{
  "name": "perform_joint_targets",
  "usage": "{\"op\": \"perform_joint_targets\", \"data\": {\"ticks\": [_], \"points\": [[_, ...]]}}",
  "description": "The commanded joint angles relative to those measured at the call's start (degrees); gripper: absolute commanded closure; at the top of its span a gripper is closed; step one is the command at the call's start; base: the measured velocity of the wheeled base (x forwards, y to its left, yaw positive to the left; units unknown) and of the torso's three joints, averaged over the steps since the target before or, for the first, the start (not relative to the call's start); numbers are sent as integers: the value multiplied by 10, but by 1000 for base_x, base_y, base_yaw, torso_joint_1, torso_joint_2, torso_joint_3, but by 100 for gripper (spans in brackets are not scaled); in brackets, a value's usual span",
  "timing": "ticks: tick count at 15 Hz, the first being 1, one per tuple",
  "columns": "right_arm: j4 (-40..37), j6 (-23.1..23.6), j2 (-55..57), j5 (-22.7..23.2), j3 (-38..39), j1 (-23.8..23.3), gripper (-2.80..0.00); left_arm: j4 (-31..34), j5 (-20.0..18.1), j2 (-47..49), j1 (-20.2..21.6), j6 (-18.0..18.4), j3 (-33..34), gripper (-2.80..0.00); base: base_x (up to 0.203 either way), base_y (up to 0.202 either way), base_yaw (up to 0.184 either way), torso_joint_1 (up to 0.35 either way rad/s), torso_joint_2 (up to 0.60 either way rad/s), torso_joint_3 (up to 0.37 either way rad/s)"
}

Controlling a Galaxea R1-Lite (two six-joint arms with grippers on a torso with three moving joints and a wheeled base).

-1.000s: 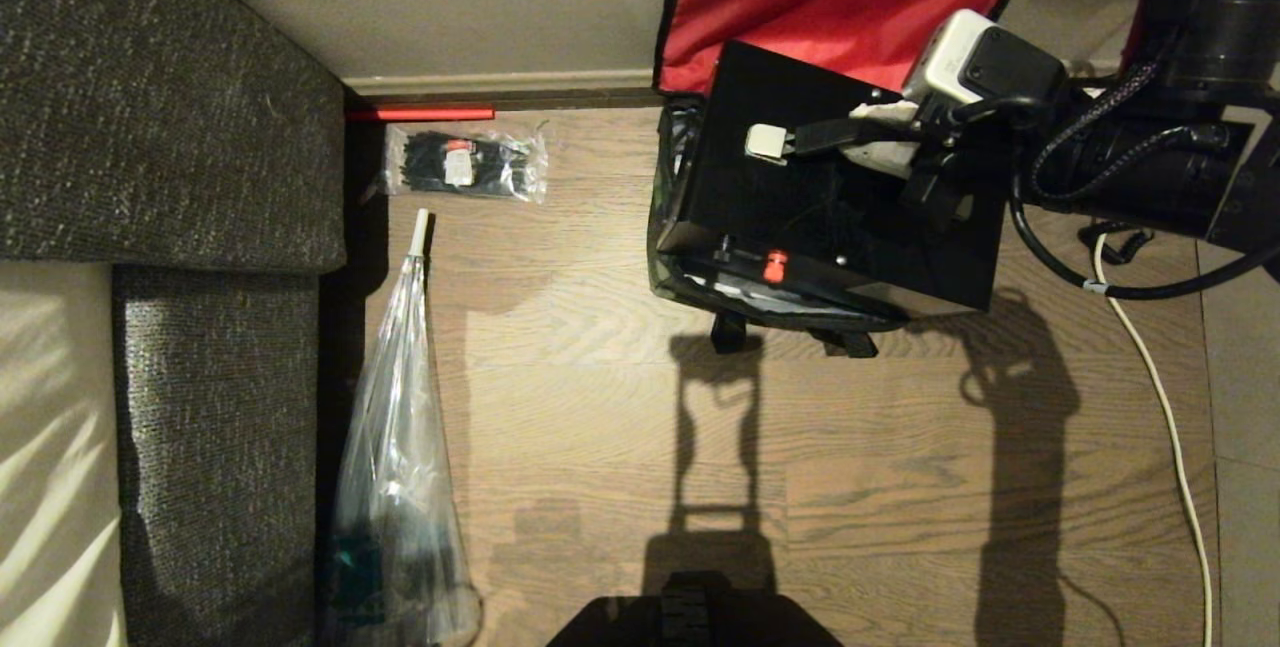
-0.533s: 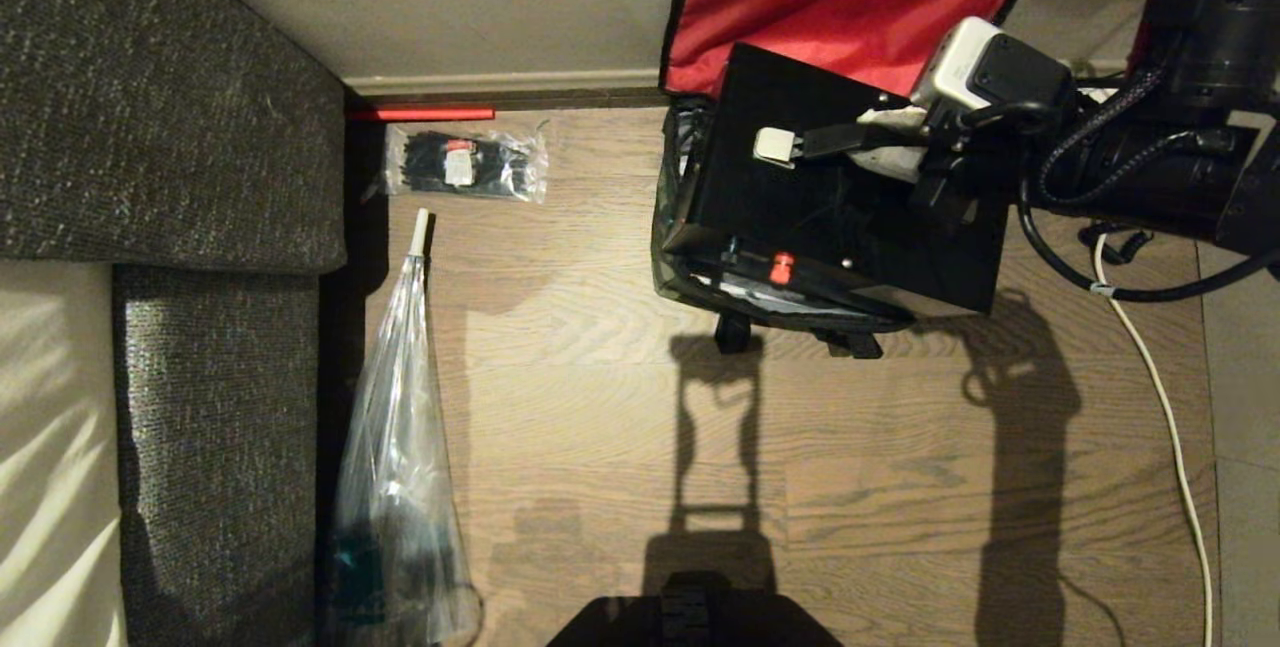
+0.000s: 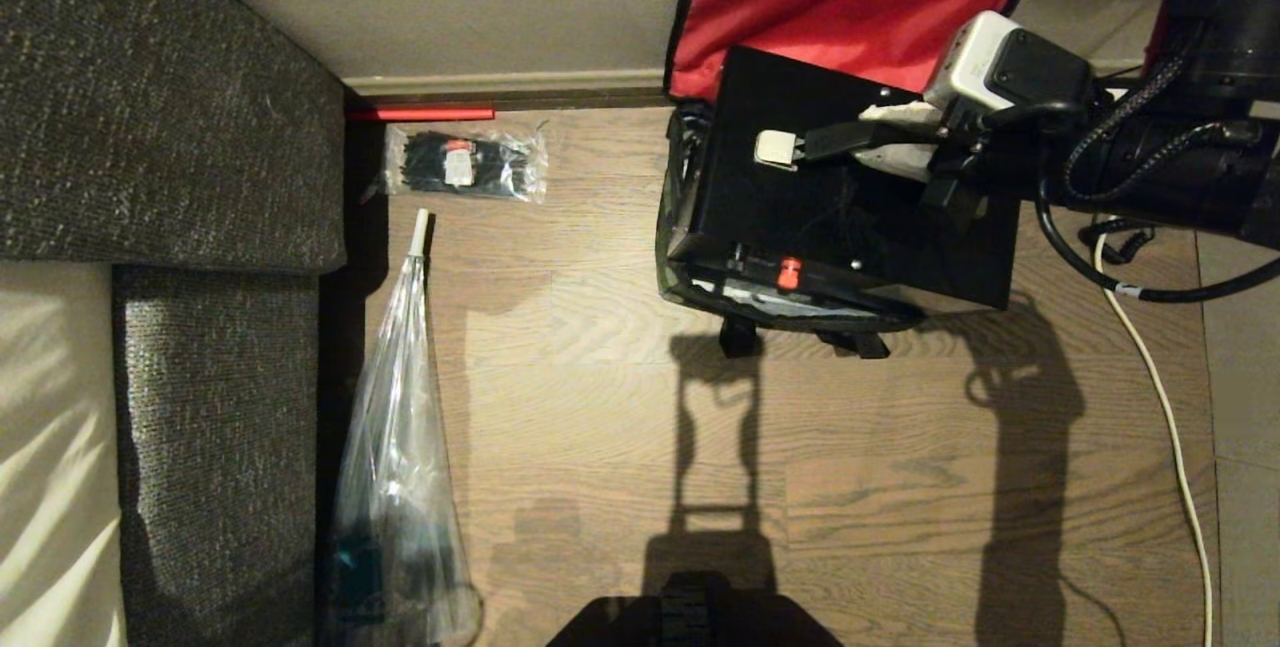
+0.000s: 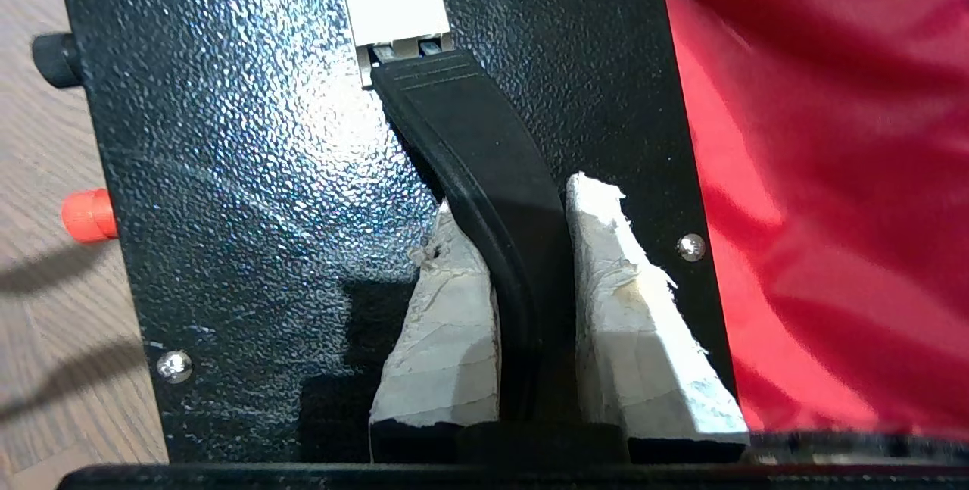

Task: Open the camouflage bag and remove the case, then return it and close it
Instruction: Place the black box back

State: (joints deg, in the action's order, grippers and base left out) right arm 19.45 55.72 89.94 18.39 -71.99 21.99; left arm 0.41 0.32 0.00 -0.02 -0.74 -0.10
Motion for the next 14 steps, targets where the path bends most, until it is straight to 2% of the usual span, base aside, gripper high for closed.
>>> {"op": "perform_joint_targets", "data": {"ticks": [1,9,14], "points": [[-5,4,-3,10,-3,0,0,0,0,0,0,0,0,0,0,0,0,0,0,0],[-71,13,-4,54,-52,-11,0,0,0,-1,0,0,0,0,0,0,0,0,0,0],[-78,17,1,75,-54,-30,0,0,0,0,0,0,0,0,0,0,0,0,0,0]]}}
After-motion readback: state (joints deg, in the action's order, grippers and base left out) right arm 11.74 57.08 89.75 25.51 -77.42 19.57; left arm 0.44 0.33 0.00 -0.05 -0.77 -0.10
